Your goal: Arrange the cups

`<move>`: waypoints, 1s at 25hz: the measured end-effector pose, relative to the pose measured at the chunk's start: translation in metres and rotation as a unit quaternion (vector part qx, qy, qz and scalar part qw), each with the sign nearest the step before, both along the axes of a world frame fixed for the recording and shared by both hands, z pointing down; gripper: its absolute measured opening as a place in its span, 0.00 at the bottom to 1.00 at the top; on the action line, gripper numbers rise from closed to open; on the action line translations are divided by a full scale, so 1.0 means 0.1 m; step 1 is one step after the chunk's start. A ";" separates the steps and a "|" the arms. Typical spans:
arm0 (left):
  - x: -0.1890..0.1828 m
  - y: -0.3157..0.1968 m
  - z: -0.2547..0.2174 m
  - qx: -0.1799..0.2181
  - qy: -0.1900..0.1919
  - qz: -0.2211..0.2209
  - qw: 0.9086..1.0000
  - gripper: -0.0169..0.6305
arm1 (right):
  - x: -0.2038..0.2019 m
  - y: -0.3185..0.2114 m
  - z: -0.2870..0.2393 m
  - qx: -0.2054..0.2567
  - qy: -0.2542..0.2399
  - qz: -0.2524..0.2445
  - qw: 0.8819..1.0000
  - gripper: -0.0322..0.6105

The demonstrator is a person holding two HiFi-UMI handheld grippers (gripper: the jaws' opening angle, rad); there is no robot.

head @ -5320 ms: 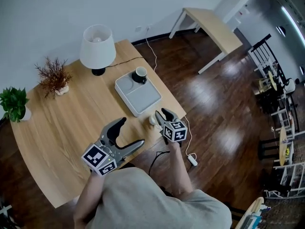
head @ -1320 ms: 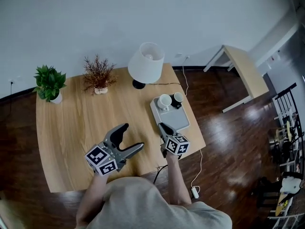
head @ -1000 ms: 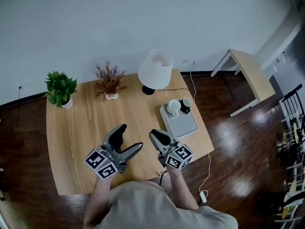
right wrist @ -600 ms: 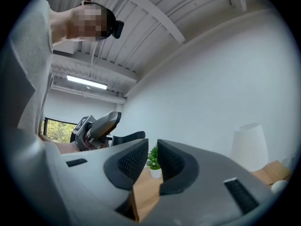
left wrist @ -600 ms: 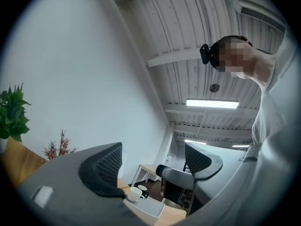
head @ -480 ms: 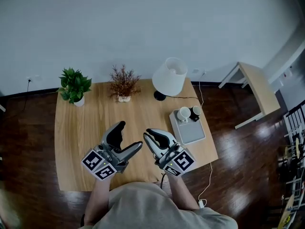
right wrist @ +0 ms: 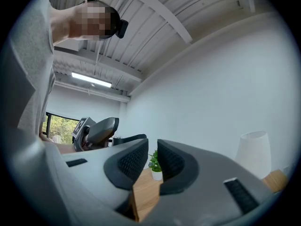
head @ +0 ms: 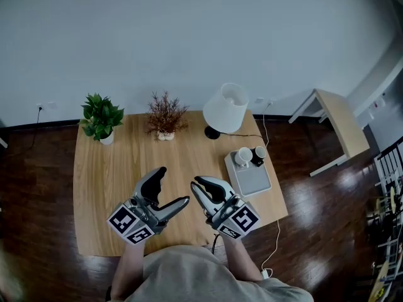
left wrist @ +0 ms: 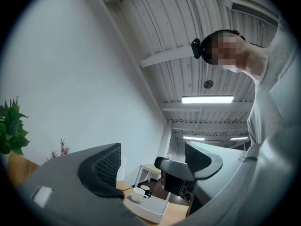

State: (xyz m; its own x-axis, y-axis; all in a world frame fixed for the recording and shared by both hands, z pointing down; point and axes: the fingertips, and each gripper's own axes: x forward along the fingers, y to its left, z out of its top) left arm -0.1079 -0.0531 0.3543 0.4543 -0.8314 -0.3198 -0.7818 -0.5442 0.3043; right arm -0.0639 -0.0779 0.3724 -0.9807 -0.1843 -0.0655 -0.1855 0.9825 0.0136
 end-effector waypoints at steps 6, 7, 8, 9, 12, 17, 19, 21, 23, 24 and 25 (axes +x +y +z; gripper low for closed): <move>0.03 0.01 -0.04 0.004 -0.003 0.000 1.000 0.67 | 0.01 0.03 -0.06 0.008 -0.001 -0.001 1.000 0.14; 0.04 0.02 -0.05 0.005 -0.004 0.000 1.000 0.67 | 0.02 0.03 -0.08 0.010 -0.002 -0.001 1.000 0.14; 0.04 0.02 -0.06 0.006 -0.005 0.001 1.000 0.67 | 0.02 0.04 -0.09 0.012 -0.003 -0.001 1.000 0.14; 0.04 0.02 -0.06 0.006 -0.006 0.001 1.000 0.67 | 0.03 0.04 -0.12 0.015 -0.005 0.000 1.000 0.14; 0.06 0.01 -0.08 0.009 -0.009 0.002 1.000 0.67 | 0.05 0.05 -0.19 0.027 -0.012 0.002 1.000 0.14; 0.11 0.01 -0.10 0.009 -0.011 0.006 1.000 0.67 | 0.08 0.06 -0.23 0.036 -0.011 0.004 0.999 0.14; 0.13 0.00 -0.11 0.011 -0.012 0.008 1.000 0.67 | 0.09 0.05 -0.22 0.039 -0.009 0.006 0.999 0.13; 0.15 -0.01 -0.12 0.012 -0.012 0.010 1.000 0.67 | 0.09 0.04 -0.21 0.041 -0.006 0.008 0.999 0.13; 0.16 -0.01 -0.12 0.012 -0.012 0.012 1.000 0.67 | 0.10 0.03 -0.19 0.041 -0.002 0.010 0.999 0.13; 0.16 -0.01 -0.12 0.012 -0.013 0.013 1.000 0.67 | 0.10 0.02 -0.19 0.041 -0.001 0.010 0.999 0.13; 0.18 -0.01 -0.13 0.013 -0.013 0.014 1.000 0.67 | 0.11 0.02 -0.18 0.041 0.000 0.011 0.999 0.13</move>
State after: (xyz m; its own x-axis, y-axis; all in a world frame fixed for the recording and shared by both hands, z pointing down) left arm -0.0903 -0.0543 0.3418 0.4862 -0.8096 -0.3290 -0.7734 -0.5739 0.2694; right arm -0.0527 -0.0756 0.3544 -0.9766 -0.1992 -0.0811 -0.2065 0.9739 0.0940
